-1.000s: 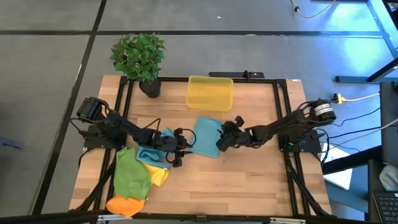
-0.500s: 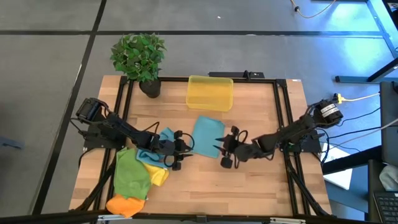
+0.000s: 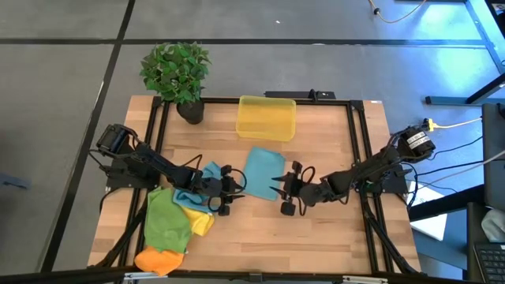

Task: Fold microfiber towels
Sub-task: Fold the left blue microfiber towel

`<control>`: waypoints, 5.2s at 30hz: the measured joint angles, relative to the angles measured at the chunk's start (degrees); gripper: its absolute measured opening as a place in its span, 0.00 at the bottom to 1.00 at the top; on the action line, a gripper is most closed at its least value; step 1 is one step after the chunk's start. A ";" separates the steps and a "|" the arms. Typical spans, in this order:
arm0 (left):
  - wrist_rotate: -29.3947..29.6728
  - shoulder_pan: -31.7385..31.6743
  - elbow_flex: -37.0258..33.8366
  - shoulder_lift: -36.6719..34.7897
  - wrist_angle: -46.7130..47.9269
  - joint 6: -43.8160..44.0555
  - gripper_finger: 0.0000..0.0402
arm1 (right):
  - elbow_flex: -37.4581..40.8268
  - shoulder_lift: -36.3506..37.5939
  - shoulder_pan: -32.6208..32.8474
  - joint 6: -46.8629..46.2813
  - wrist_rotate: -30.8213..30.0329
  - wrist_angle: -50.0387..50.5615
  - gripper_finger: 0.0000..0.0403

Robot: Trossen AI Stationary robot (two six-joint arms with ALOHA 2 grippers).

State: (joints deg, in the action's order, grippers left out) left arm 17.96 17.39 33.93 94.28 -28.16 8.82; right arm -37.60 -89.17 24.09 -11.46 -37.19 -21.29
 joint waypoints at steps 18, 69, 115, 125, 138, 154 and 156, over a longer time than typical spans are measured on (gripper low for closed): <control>0.04 0.02 0.00 0.00 0.00 0.10 0.29 | 0.00 -0.02 1.45 5.13 2.45 -4.25 0.36; 0.72 0.02 0.00 0.00 0.02 1.16 0.29 | 0.00 -0.02 1.45 4.39 3.87 -3.31 0.36; -2.15 1.40 0.04 0.02 -4.07 -1.46 0.29 | 0.00 -0.02 1.80 6.01 4.33 -4.14 0.36; -2.07 1.40 0.04 0.02 -5.53 -1.92 0.29 | -0.02 -0.02 2.43 8.15 4.39 -4.14 0.36; -3.24 -0.24 4.08 0.02 6.90 -6.50 0.29 | -2.64 -1.47 2.46 7.13 9.66 2.62 0.36; -7.57 -2.94 9.49 0.02 16.12 -8.09 0.44 | -2.64 -10.25 2.48 3.47 13.30 3.05 0.40; -7.85 -3.41 9.49 0.02 16.86 -8.09 0.46 | -2.64 -10.25 2.48 4.32 12.70 2.95 0.45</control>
State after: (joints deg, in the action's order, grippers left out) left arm 10.11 13.98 43.42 94.30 -11.31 0.73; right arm -40.25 -99.42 26.57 -7.14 -24.49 -18.35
